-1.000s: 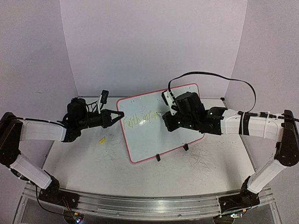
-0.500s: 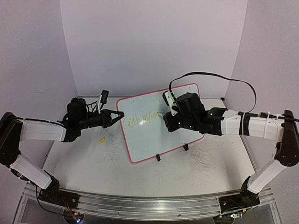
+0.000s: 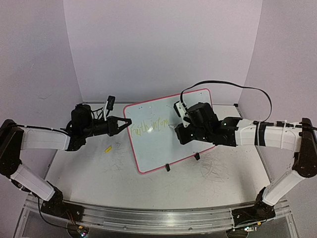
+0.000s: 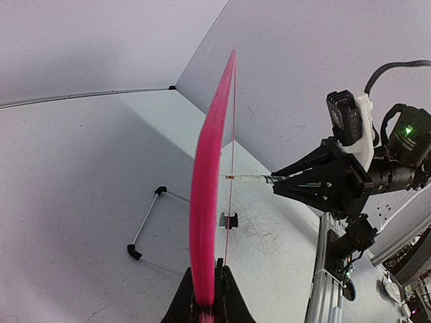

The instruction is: Write a sentence on the whiteboard

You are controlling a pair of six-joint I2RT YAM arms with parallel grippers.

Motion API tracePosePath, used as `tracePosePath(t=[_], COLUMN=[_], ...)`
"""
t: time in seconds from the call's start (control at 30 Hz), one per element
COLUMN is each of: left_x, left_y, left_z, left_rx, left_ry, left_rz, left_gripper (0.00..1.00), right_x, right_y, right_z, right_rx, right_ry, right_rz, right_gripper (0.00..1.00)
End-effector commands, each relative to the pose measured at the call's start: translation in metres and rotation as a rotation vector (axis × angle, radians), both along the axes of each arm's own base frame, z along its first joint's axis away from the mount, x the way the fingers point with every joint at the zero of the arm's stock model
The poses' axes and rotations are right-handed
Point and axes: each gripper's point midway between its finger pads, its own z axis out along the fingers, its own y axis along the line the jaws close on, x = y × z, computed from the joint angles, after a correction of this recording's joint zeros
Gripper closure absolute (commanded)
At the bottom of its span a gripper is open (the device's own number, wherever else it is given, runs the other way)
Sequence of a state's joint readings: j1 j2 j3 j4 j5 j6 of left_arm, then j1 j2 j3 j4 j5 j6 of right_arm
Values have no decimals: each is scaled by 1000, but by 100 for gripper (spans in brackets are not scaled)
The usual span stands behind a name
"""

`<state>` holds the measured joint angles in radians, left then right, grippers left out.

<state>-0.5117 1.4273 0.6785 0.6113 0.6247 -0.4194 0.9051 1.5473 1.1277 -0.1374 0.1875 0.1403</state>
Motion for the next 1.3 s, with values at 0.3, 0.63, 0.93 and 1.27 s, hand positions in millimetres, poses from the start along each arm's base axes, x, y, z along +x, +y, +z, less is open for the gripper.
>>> tracePosePath(t=[0.3, 0.63, 0.93, 1.27], left_x=[0, 1, 1, 1], left_y=[3, 1, 0, -1], left_z=[-1, 0, -1, -2], left_rx=[39, 39, 41, 45], left_ry=[-33, -34, -33, -35], left_rz=[22, 22, 20, 16], left_gripper=[100, 100, 100, 100], right_x=[11, 6, 14, 17], right_y=[-14, -2, -9, -1], right_z=[58, 43, 41, 36], right_rx=[79, 71, 91, 82], right_ry=[-124, -86, -88, -78], right_rz=[27, 99, 42, 59], right_gripper=[100, 100, 100, 100])
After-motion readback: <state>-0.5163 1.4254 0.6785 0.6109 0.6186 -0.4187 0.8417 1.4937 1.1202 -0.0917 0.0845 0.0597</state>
